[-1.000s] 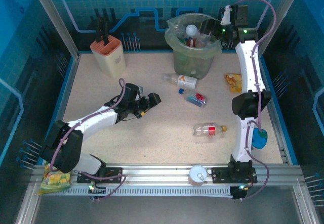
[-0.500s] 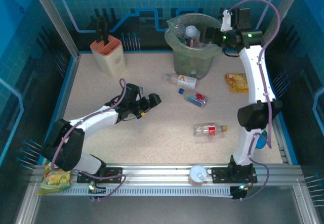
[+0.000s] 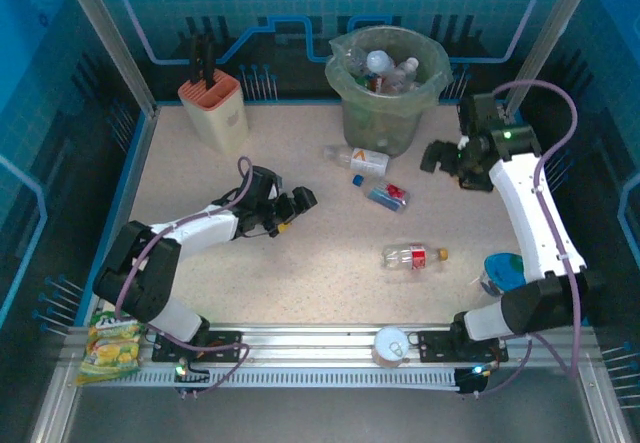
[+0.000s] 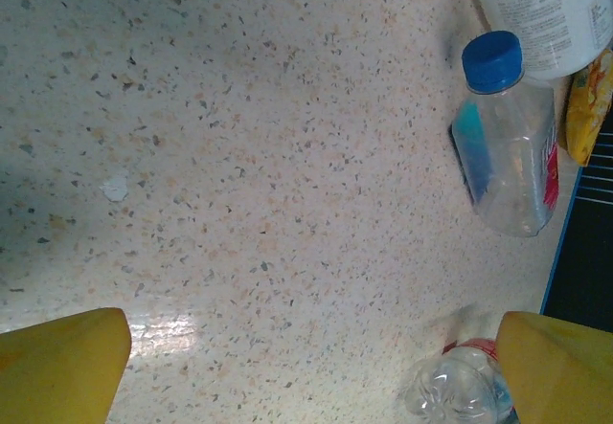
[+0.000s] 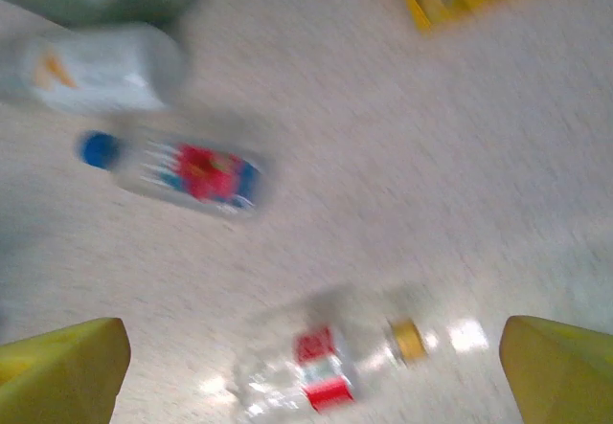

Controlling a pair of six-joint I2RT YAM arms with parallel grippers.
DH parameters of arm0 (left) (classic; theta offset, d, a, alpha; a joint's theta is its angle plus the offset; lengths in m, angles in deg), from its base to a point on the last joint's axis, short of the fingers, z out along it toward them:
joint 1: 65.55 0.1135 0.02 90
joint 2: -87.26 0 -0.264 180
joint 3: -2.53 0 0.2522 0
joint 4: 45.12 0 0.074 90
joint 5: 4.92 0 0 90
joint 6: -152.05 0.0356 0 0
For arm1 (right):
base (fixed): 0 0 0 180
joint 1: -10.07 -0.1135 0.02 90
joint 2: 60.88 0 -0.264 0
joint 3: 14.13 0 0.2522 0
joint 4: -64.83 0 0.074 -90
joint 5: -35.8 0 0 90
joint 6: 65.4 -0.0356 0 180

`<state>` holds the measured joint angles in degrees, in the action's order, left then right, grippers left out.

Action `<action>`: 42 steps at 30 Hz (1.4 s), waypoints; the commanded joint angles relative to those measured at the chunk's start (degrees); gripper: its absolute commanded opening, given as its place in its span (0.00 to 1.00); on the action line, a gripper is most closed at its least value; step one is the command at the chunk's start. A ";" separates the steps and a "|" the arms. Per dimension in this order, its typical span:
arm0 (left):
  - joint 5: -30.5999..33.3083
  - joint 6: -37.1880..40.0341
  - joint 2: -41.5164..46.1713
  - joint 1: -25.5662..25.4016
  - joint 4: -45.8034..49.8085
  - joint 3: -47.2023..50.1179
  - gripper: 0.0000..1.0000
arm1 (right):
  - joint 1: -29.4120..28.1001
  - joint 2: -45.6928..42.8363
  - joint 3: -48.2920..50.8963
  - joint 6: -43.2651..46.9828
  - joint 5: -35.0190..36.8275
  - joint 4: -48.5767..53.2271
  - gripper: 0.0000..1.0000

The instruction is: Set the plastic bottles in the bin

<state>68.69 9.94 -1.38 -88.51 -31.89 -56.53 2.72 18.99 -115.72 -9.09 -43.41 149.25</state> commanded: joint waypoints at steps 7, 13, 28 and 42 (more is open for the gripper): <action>-2.79 2.02 -0.48 1.10 -0.39 -2.79 0.99 | -0.23 -14.52 25.80 -25.35 -3.42 -5.65 1.00; -2.76 1.93 -0.14 1.34 -0.05 -2.19 0.99 | -2.10 -16.07 39.86 -37.46 -10.02 -18.82 1.00; -1.18 1.54 1.72 1.95 0.86 -0.15 0.99 | -6.04 -5.90 49.42 -45.17 -13.37 -39.61 0.94; -1.79 2.11 0.79 2.04 1.58 -1.71 0.99 | -5.76 -7.84 47.83 -42.28 -12.72 -38.80 0.70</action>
<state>67.25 11.03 -1.12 -87.02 -31.63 -57.19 -2.42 12.81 -66.82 -52.43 -56.37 109.42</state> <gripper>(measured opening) 0.990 0.701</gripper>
